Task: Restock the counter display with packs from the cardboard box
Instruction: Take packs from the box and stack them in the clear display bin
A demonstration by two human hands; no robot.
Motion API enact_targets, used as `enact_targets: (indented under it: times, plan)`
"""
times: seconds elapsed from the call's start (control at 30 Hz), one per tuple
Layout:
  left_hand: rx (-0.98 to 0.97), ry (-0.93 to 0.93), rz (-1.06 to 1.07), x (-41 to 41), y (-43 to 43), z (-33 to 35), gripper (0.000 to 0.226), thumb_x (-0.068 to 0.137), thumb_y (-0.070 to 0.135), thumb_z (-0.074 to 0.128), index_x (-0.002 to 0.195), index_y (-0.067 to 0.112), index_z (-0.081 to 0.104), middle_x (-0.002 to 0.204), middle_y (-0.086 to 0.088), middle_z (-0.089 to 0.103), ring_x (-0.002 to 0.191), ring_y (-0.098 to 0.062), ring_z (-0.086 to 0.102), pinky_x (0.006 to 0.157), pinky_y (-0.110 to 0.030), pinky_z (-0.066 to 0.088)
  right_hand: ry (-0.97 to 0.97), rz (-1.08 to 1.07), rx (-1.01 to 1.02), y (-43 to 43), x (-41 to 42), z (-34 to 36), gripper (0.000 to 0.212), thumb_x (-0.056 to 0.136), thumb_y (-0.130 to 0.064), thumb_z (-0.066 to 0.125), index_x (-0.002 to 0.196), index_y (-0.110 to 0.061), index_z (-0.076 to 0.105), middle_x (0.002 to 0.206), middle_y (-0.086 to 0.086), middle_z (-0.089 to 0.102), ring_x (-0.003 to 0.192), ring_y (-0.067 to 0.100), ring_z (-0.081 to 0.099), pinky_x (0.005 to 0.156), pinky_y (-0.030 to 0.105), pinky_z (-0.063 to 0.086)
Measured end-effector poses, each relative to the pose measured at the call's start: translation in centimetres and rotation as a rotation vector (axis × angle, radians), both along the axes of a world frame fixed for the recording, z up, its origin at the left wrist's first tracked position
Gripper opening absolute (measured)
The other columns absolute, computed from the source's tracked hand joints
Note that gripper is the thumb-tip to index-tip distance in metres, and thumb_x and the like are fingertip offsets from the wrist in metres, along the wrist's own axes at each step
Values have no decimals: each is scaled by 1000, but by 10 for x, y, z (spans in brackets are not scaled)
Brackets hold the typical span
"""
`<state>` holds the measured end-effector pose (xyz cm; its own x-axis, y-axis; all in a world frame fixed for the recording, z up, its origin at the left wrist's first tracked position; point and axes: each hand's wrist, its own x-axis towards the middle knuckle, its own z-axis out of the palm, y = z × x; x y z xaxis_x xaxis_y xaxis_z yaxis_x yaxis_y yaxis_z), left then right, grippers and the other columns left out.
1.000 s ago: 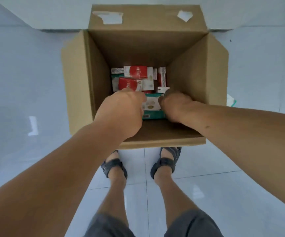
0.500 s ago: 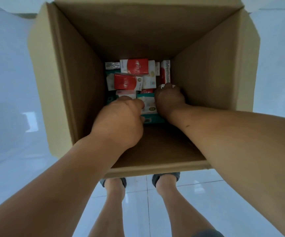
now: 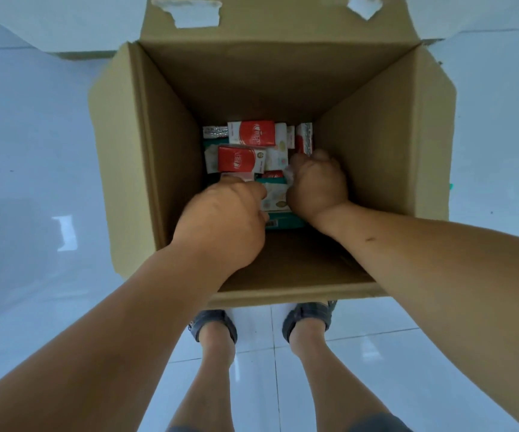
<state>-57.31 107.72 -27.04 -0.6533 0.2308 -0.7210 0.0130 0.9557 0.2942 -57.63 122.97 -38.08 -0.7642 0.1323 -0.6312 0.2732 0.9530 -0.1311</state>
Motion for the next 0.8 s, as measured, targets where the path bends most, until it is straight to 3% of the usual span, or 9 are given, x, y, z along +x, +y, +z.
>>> enact_targets:
  times: [0.23, 0.4, 0.47, 0.53, 0.67, 0.73, 0.8]
  plan:
    - [24, 80, 33, -9, 6, 65, 36, 95, 24, 55, 131, 30, 53, 125, -1, 56, 110, -21, 55, 88, -35, 52, 191, -503, -481, 6, 4, 110, 72, 81, -10, 68, 143, -34, 43, 133, 3, 48, 113, 18, 54, 89, 34, 54]
    - [90, 216, 83, -3, 11, 129, 43, 93, 33, 56, 135, 33, 49, 135, 2, 53, 114, -21, 55, 81, -35, 54, 294, -709, -744, 6, 13, 198, 61, 81, -7, 66, 135, -30, 50, 129, -5, 56, 108, 11, 59, 68, 16, 53]
    - [151, 243, 124, 1, 12, 160, 48, 90, 29, 61, 136, 32, 48, 136, 5, 49, 116, -20, 53, 77, -31, 52, 335, -872, -901, 3, 12, 236, 55, 68, -9, 65, 118, -32, 57, 113, -5, 64, 101, 16, 67, 62, 20, 53]
    - [235, 302, 175, 4, 9, 196, 52, 88, 26, 64, 137, 32, 48, 138, 7, 45, 120, -20, 48, 81, -28, 47, 361, -993, -1023, 3, 10, 272, 47, 59, -11, 59, 99, -33, 61, 99, -6, 68, 95, 21, 70, 68, 33, 57]
    - [340, 444, 296, -7, -4, 278, 45, 89, 29, 62, 133, 30, 53, 141, 8, 46, 120, -17, 49, 90, -26, 42, 431, -999, -1141, 3, 9, 352, 40, 57, -14, 62, 92, -32, 65, 97, 3, 73, 95, 32, 71, 86, 58, 56]
    - [390, 491, 350, -17, -8, 322, 41, 91, 28, 60, 132, 30, 54, 139, 8, 49, 117, -14, 51, 91, -23, 43, 448, -998, -1196, -1, 7, 398, 35, 60, -15, 62, 91, -32, 65, 94, 2, 74, 96, 33, 71, 82, 53, 56]
    - [462, 497, 461, -25, -10, 373, 38, 93, 29, 58, 130, 34, 55, 137, 8, 50, 110, -13, 57, 92, -30, 50, 463, -1001, -1266, -7, 6, 447, 32, 64, -15, 59, 92, -28, 64, 91, 1, 74, 98, 36, 70, 74, 45, 52]
